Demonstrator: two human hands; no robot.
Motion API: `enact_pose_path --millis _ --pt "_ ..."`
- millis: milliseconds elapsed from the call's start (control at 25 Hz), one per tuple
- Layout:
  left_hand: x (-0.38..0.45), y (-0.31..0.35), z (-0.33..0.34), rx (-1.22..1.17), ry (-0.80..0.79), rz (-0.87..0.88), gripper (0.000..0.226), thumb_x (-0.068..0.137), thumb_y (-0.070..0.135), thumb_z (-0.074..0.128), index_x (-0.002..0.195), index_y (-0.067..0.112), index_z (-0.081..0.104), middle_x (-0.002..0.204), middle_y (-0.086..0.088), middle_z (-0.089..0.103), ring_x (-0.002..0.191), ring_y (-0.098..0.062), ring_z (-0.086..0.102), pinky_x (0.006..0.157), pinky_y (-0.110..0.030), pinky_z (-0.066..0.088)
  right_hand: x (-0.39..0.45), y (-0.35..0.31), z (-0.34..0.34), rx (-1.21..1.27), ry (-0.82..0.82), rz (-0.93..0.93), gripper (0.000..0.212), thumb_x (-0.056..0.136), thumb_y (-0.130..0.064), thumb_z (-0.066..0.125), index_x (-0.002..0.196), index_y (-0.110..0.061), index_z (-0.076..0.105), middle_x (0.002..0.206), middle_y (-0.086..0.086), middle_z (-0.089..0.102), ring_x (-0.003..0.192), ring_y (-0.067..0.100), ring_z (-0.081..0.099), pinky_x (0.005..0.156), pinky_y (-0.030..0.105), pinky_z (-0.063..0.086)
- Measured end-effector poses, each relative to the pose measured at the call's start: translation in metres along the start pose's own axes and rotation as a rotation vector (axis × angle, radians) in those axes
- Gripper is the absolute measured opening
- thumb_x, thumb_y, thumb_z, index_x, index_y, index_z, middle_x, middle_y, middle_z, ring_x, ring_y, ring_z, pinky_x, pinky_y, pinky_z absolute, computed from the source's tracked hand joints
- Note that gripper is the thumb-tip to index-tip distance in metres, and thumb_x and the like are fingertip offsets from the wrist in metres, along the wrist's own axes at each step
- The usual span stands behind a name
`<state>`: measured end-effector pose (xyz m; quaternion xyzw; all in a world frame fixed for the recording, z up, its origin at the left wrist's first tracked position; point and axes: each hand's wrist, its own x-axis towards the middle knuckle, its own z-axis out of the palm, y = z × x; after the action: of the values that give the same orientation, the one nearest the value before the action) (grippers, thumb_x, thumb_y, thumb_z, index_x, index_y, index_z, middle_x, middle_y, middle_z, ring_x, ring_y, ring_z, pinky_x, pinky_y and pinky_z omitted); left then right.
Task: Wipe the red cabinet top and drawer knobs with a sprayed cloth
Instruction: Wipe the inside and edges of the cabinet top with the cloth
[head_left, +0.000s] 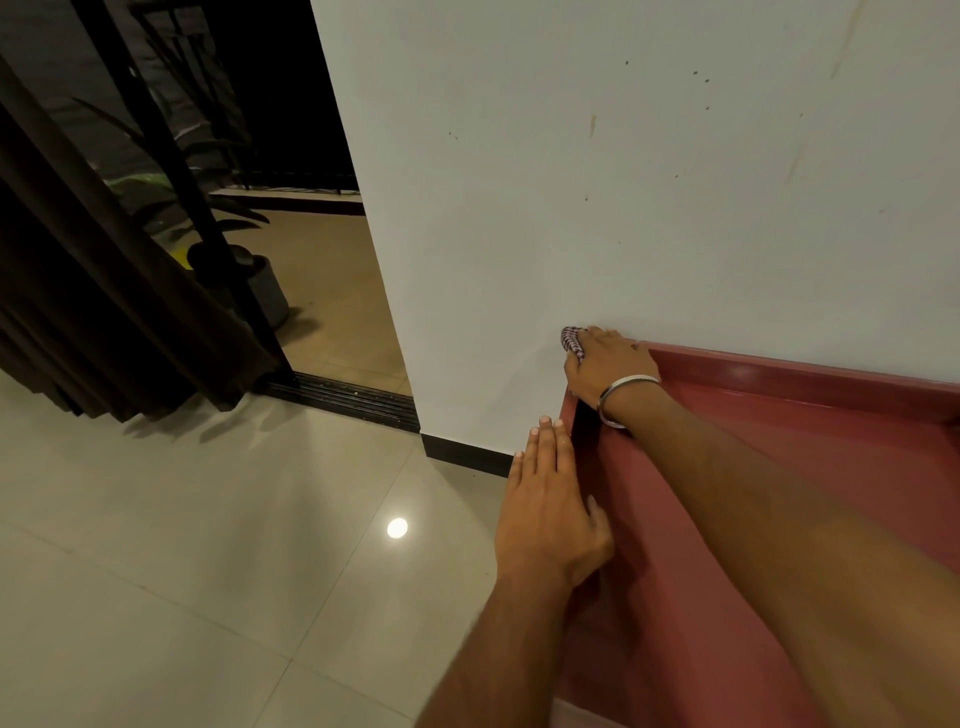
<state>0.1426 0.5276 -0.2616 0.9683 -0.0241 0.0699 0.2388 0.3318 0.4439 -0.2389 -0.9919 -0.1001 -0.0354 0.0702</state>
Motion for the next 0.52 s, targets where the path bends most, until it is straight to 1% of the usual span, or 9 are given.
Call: enact_pose_path --millis 80,200,360,520 --pt "-0.001 0.001 0.0 0.004 0.002 0.0 0.081 0.09 0.034 0.041 0.153 0.015 -0.007 0.162 -0.002 -0.008 0.149 -0.015 -0.007 0.12 -0.031 -0.003 -0.001 0.009 -0.005 -0.077 0.011 0.08 0.054 0.093 -0.034 0.029 0.136 -0.004 0.042 0.142 0.013 0.045 0.133 0.029 0.038 0.111 0.047 0.029" --pt "0.002 0.0 0.0 0.01 -0.001 -0.004 0.081 0.09 0.034 0.04 0.153 0.015 -0.007 0.162 -0.003 -0.008 0.149 -0.015 -0.006 0.119 -0.03 -0.003 -0.007 0.025 -0.003 -0.185 0.006 0.114 0.053 0.093 -0.03 0.035 0.135 0.001 0.041 0.139 0.019 0.046 0.131 0.032 0.038 0.11 0.044 0.028" --pt "0.001 -0.001 0.0 0.012 -0.008 -0.003 0.082 0.089 0.035 0.04 0.153 0.015 -0.008 0.162 -0.002 -0.008 0.149 -0.015 -0.006 0.119 -0.03 -0.003 -0.016 0.055 -0.004 -0.223 0.048 0.164 0.051 0.092 -0.028 0.038 0.132 0.003 0.043 0.136 0.021 0.048 0.129 0.034 0.041 0.109 0.043 0.03" --pt "0.002 0.0 0.001 0.024 -0.002 0.0 0.083 0.089 0.035 0.041 0.153 0.015 -0.009 0.162 -0.002 -0.009 0.149 -0.015 -0.007 0.12 -0.03 -0.003 -0.025 0.081 -0.004 -0.218 0.073 0.172 0.052 0.091 -0.03 0.04 0.131 0.003 0.044 0.134 0.021 0.049 0.126 0.035 0.043 0.108 0.044 0.031"
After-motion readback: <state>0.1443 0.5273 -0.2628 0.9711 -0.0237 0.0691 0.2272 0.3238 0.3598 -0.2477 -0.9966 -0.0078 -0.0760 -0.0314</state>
